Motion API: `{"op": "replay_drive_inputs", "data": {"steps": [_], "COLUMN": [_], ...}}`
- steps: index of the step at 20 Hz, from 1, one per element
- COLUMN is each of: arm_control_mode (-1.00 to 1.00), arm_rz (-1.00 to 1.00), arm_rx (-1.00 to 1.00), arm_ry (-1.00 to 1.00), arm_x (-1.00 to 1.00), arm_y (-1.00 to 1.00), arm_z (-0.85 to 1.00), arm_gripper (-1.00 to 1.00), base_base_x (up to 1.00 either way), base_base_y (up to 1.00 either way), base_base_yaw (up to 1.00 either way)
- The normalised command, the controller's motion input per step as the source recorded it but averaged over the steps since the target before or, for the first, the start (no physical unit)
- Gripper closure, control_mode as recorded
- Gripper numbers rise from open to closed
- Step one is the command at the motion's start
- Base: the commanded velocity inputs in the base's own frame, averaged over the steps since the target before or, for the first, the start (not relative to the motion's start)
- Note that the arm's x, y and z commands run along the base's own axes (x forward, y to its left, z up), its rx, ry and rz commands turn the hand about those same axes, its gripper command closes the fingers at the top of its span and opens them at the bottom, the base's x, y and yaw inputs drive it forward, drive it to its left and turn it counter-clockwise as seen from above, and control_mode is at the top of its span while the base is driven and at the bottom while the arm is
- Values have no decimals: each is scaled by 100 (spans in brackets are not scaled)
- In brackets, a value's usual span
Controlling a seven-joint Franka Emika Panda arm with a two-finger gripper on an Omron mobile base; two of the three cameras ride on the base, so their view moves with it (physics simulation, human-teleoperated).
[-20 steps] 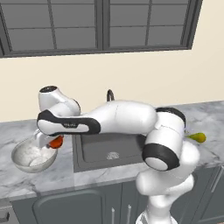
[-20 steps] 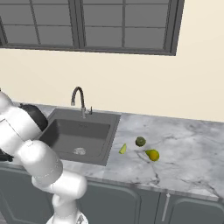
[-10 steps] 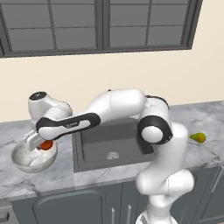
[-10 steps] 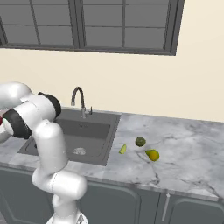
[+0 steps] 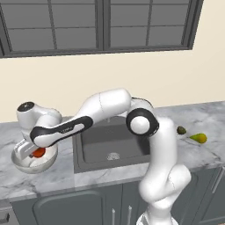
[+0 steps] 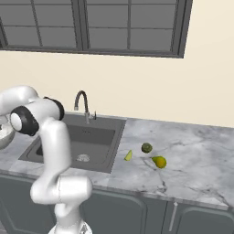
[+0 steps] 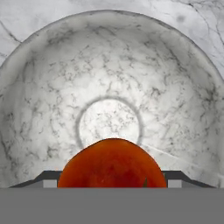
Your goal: There is a mixed pile of frozen fruits and vegetables on the counter. Locate all the frozen vegetables and place the items in a bowl on the counter. Take all the frozen fruits and defrost them in a running sink.
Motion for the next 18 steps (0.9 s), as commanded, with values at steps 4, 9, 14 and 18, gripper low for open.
{"op": "replay_drive_inputs", "data": {"steps": [4, 9, 14, 18], "arm_control_mode": [-100, -100, -100, -100], "arm_rz": [1, 2, 2, 0], "arm_rx": [0, 0, 0, 0], "arm_ry": [-1, 0, 0, 2], "arm_x": [10, 19, 6, 13], "arm_y": [-8, -10, -5, 0], "arm_z": [-32, -28, -10, -5], "arm_gripper": [100, 100, -100, -100], "base_base_x": [0, 0, 0, 0], "base_base_y": [0, 0, 0, 0], "base_base_yaw": [0, 0, 0, 0]}}
